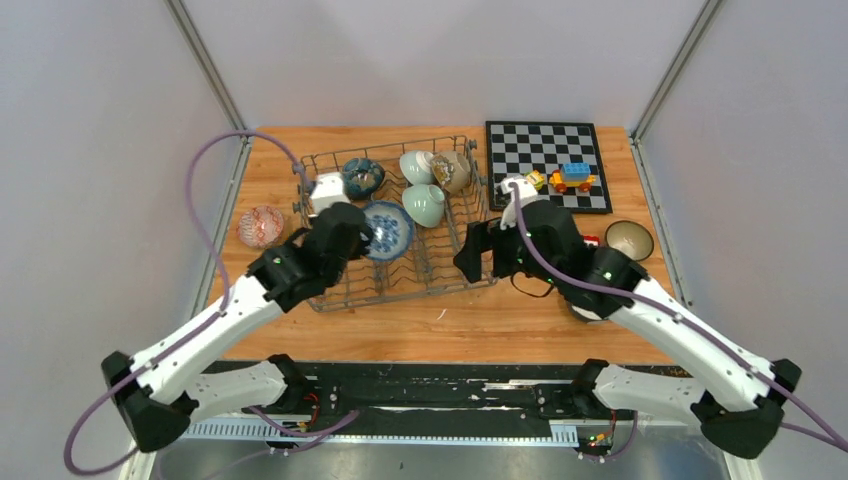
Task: Unload the bowls from the dish rack
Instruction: Place the bowl with the bowl.
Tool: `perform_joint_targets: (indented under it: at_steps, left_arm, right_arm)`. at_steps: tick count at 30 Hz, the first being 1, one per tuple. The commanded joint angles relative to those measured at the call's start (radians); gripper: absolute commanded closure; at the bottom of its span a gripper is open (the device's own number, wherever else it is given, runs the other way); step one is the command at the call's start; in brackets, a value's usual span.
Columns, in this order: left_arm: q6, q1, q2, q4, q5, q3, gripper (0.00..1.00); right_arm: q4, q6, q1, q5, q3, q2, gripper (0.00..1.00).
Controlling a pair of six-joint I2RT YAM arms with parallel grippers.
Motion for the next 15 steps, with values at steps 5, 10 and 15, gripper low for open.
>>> perform_joint_targets:
  at_steps: [5,10,15]
  left_arm:
    - [0.119,0.546,-0.096,0.041,0.2,0.027,1.0]
    - [0.079,0.89,-0.005,0.142,0.368,-0.031,1.0]
    - [0.002,1.092,0.085,0.248,0.446,-0.071,1.0]
  right_arm:
    - [0.01,-0.098,0.006,-0.045,-0.174,-0.206,0.03]
    - [0.019,-0.105,0.006,-0.066,-0.252,-0.259,0.05]
    - [0.039,-0.138,0.006,-0.057,-0.31,-0.336,0.05]
